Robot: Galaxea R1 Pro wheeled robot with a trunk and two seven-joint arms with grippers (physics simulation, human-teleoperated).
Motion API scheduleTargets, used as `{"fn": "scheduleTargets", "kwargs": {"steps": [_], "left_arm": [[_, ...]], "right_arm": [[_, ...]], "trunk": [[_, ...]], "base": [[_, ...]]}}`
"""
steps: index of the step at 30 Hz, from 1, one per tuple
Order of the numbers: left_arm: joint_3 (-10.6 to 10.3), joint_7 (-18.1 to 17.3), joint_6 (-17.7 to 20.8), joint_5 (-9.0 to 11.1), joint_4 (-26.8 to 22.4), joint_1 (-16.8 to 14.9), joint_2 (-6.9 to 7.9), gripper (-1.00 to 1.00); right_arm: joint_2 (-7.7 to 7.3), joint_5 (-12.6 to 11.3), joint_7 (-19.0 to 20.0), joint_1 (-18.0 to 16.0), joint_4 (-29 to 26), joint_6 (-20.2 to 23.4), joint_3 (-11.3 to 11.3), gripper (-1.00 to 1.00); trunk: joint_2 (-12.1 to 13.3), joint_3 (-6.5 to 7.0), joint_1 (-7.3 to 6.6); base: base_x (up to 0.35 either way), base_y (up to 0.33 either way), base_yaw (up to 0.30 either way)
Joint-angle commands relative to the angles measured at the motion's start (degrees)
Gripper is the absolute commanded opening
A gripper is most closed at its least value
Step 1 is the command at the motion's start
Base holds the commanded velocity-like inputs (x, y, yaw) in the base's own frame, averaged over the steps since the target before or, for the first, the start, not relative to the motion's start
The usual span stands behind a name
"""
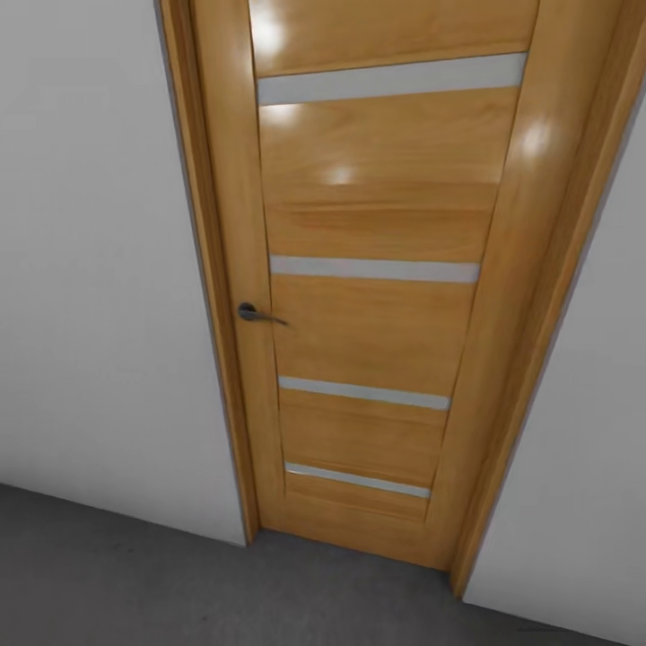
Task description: Move the two storage containers from the living room to the garage. In the garage, place one container on the floor and stack the other container on top of it (either order is fine).
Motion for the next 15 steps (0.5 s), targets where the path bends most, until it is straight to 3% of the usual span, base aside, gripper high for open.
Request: {"fn": "scheduleTargets", "kwargs": {"steps": [1, 15], "left_arm": [[0.1, 0.0, -0.1, 0.2, 0.0, 0.0, -0.02, 1.0], [0.1, 0.0, -0.2, 0.3, 0.0, 0.0, -0.02, 1.0]], "right_arm": [[-0.01, 0.3, 0.0, 0.0, 0.0, -0.2, 0.1, 1.0], [-0.11, 0.3, 0.0, 0.0, 0.0, -0.1, 0.1, 1.0]], "trunk": [[0.0, -0.04, 0.03], [0.0, -0.04, 0.03]], "base": [[0.252, 0.263, -0.22], [0.183, 0.289, -0.23]]}}
